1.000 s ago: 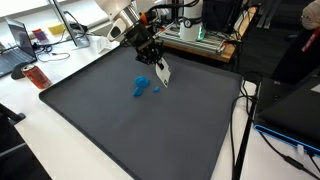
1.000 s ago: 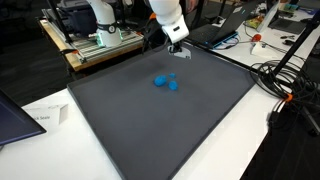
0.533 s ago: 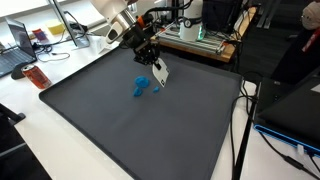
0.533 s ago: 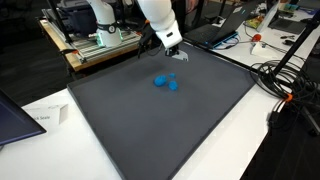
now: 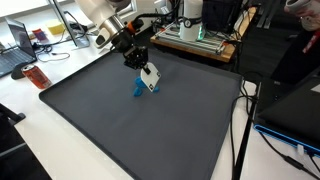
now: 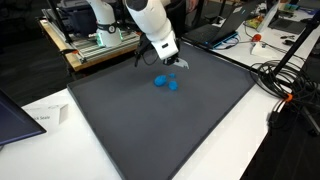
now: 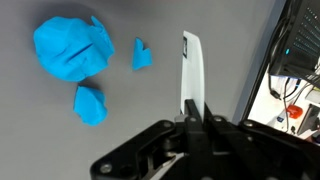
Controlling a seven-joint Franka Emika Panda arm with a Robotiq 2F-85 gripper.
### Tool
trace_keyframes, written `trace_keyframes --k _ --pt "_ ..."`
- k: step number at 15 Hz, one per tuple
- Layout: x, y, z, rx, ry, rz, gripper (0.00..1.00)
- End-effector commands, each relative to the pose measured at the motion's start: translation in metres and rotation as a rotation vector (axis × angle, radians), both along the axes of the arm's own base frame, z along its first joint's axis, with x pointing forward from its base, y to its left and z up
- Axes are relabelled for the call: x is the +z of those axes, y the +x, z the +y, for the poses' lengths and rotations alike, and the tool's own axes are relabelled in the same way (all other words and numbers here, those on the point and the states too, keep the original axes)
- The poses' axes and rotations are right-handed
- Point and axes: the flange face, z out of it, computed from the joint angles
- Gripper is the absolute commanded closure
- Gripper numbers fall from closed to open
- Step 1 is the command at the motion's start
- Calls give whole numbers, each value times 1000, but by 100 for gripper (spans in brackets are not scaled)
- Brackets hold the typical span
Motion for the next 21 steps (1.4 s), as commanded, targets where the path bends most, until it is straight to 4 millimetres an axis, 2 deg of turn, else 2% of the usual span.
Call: trace_keyframes --k 1,8,14,17,21 --pt "-5 20 -17 -31 48 -6 99" --pt "-13 35 -59 -70 118 44 99" --pt "-3 21 -98 -80 177 76 99" --pt "6 14 -119 -128 180 -7 99" --pt "15 12 -137 -206 171 -125 99"
